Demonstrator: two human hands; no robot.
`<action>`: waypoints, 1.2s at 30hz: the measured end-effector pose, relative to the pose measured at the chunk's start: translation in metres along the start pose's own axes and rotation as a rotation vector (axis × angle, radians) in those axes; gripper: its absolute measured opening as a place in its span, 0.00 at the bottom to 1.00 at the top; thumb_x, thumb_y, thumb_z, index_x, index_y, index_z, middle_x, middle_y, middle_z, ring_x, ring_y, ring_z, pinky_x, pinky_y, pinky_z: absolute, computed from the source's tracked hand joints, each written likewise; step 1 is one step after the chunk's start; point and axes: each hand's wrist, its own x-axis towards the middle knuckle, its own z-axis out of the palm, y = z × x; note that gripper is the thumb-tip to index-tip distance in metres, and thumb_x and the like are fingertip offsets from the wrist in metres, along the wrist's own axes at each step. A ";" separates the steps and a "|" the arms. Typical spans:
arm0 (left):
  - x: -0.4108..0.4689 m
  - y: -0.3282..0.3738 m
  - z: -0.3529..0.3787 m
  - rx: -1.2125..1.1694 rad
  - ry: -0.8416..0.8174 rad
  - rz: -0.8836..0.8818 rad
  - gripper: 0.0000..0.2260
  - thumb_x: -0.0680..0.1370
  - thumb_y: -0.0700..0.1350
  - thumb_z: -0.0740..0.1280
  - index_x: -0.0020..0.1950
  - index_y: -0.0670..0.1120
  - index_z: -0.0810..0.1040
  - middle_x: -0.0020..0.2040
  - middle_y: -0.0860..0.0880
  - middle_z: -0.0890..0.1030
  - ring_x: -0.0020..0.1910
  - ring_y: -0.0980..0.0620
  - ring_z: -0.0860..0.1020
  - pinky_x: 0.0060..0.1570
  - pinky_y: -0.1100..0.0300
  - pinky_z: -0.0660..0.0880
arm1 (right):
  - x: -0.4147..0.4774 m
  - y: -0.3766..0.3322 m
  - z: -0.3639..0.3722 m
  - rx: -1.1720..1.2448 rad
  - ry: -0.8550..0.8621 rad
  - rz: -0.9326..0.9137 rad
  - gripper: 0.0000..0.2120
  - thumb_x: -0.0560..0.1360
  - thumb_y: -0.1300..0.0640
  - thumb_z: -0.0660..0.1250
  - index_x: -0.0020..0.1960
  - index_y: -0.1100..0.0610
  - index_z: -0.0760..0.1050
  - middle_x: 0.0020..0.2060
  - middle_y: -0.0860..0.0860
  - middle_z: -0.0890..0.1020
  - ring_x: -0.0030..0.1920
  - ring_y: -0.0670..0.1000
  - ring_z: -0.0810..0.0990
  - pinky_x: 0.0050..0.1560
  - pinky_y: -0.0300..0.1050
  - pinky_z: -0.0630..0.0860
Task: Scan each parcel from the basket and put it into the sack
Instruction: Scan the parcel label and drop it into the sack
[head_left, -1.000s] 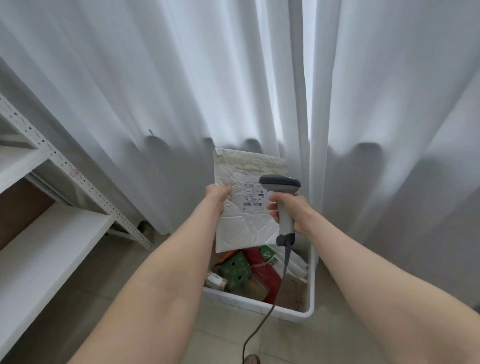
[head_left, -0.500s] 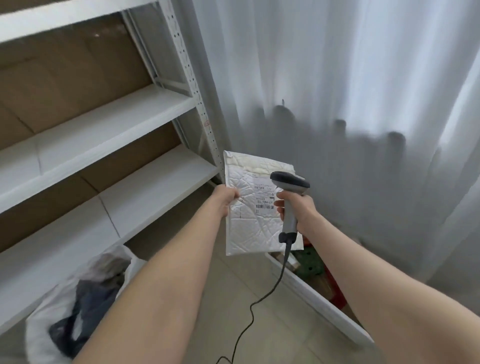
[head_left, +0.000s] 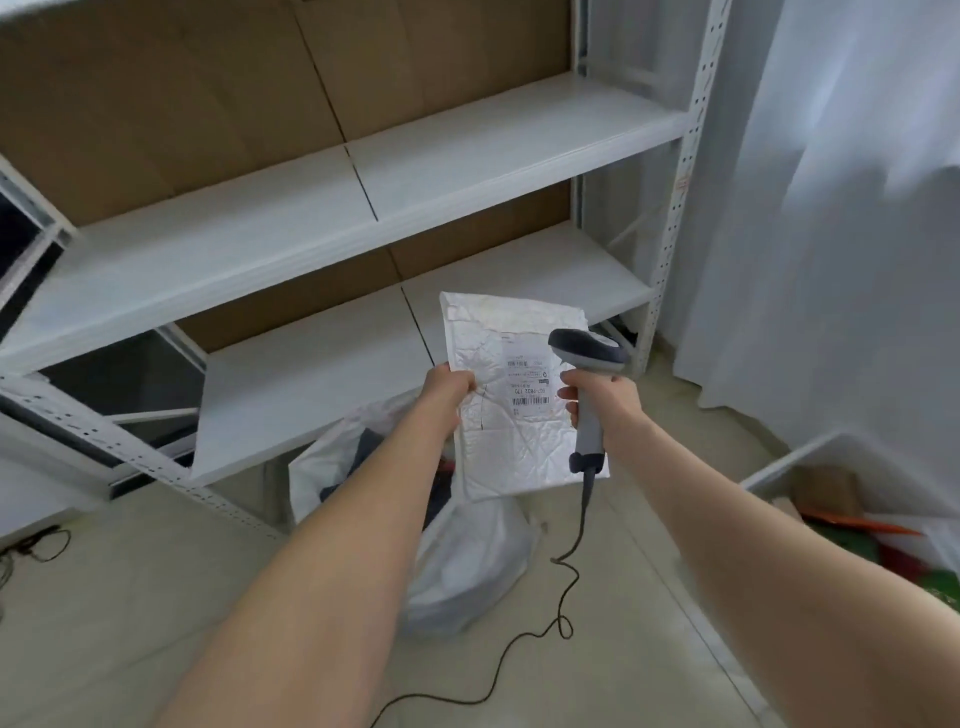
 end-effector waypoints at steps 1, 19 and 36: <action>0.009 -0.003 -0.021 -0.022 0.029 -0.009 0.12 0.70 0.28 0.59 0.46 0.41 0.76 0.49 0.39 0.78 0.47 0.42 0.77 0.54 0.49 0.75 | 0.004 0.005 0.020 -0.006 -0.012 0.013 0.03 0.73 0.65 0.70 0.41 0.62 0.77 0.33 0.56 0.79 0.25 0.48 0.72 0.26 0.38 0.70; 0.130 -0.085 -0.189 0.085 0.393 -0.055 0.14 0.75 0.28 0.54 0.39 0.43 0.73 0.38 0.46 0.74 0.35 0.50 0.70 0.32 0.61 0.64 | 0.084 0.082 0.209 -0.152 -0.140 0.256 0.06 0.72 0.62 0.72 0.44 0.62 0.76 0.32 0.55 0.79 0.29 0.50 0.74 0.32 0.43 0.74; 0.294 -0.211 -0.218 0.429 -0.031 -0.216 0.18 0.75 0.30 0.58 0.64 0.40 0.75 0.56 0.42 0.79 0.55 0.41 0.77 0.52 0.54 0.75 | 0.139 0.225 0.272 -0.029 0.126 0.401 0.05 0.75 0.62 0.69 0.42 0.62 0.74 0.31 0.56 0.77 0.26 0.49 0.71 0.27 0.41 0.70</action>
